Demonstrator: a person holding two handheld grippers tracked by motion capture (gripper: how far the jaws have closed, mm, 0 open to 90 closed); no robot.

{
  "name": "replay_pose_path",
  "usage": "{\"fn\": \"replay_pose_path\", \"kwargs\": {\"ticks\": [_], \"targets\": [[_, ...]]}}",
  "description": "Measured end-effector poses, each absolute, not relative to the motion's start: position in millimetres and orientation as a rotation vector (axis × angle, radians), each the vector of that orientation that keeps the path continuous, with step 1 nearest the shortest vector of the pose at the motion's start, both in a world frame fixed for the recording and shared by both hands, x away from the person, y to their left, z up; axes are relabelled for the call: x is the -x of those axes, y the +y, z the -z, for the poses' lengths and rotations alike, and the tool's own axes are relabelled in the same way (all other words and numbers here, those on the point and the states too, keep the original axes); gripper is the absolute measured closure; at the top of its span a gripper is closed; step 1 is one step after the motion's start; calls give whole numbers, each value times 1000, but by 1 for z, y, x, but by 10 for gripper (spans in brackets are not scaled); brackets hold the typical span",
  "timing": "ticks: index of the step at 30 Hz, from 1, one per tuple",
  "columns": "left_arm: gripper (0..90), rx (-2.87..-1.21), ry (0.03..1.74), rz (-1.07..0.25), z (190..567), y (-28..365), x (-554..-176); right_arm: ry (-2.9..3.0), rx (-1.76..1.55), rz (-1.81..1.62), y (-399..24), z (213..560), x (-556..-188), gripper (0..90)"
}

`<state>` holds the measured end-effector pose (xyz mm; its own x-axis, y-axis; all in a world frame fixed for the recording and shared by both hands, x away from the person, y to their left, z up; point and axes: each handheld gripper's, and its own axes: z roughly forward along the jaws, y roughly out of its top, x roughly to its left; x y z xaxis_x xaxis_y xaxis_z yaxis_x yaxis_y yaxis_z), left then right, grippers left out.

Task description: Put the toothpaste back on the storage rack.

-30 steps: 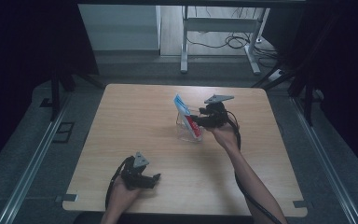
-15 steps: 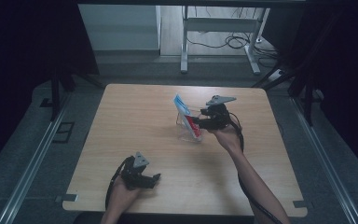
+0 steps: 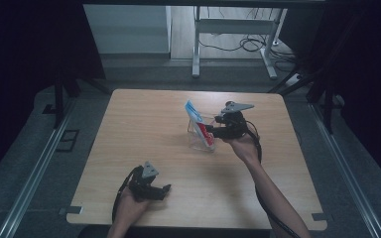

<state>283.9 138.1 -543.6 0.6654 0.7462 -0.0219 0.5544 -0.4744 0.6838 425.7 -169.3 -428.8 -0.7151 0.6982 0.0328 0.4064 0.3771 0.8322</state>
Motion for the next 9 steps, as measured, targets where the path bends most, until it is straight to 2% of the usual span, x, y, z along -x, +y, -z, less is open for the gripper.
{"fn": "replay_pose_path", "kwargs": {"ticks": [9], "targets": [[130, -2206, 998, -366, 543, 138, -284, 2304, -968, -1281, -174, 429, -421, 413]]}}
